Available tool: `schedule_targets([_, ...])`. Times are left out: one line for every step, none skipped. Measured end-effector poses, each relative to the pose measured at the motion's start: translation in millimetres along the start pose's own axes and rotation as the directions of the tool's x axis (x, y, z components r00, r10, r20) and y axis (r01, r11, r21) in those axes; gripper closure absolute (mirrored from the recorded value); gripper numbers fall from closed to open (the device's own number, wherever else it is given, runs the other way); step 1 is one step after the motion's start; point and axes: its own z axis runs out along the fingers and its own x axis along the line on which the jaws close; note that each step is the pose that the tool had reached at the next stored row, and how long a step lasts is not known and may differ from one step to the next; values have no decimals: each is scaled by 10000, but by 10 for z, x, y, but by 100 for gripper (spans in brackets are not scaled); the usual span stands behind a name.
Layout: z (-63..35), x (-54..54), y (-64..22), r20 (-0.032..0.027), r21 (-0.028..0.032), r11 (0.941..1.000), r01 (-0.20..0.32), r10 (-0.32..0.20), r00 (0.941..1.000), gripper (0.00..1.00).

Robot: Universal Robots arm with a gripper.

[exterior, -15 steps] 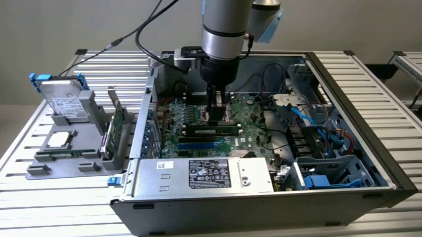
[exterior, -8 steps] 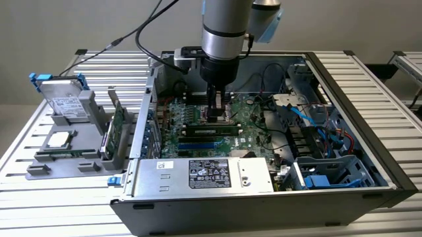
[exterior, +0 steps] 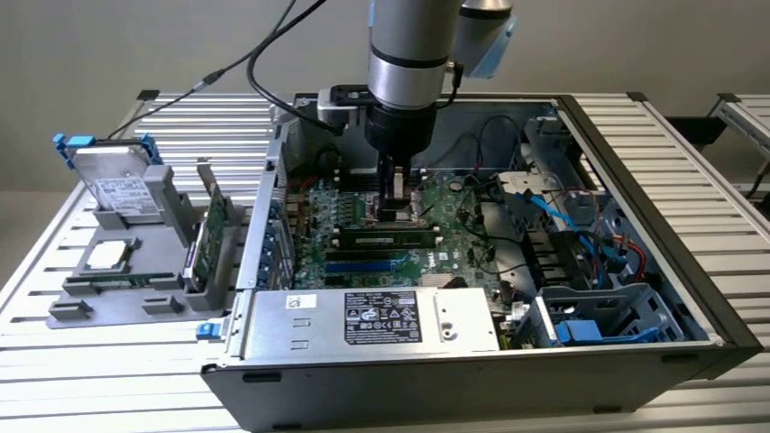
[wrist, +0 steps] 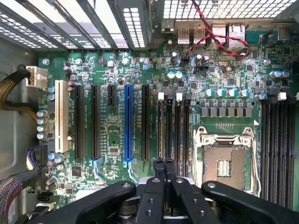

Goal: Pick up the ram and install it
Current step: 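Insert the ram into the slot, then press down the ram until it locks into place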

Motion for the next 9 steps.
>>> schedule_targets([0, 0, 0, 0, 0, 10000, 0, 0, 10000, 90])
schedule_targets([0, 0, 0, 0, 0, 10000, 0, 0, 10000, 90])
schedule_targets([0, 0, 0, 0, 0, 10000, 0, 0, 10000, 90])
schedule_targets([0, 0, 0, 0, 0, 10000, 0, 0, 10000, 90])
schedule_targets([0, 0, 0, 0, 0, 10000, 0, 0, 10000, 90])
schedule_targets([-1, 0, 0, -1, -1, 10000, 1, -1, 10000, 90])
schedule_targets([-1, 0, 0, 0, 0, 10000, 0, 0, 10000, 90])
schedule_targets([-1, 0, 0, 0, -1, 10000, 0, 0, 10000, 90])
schedule_targets([-1, 0, 0, -1, 0, 10000, 0, 0, 10000, 90])
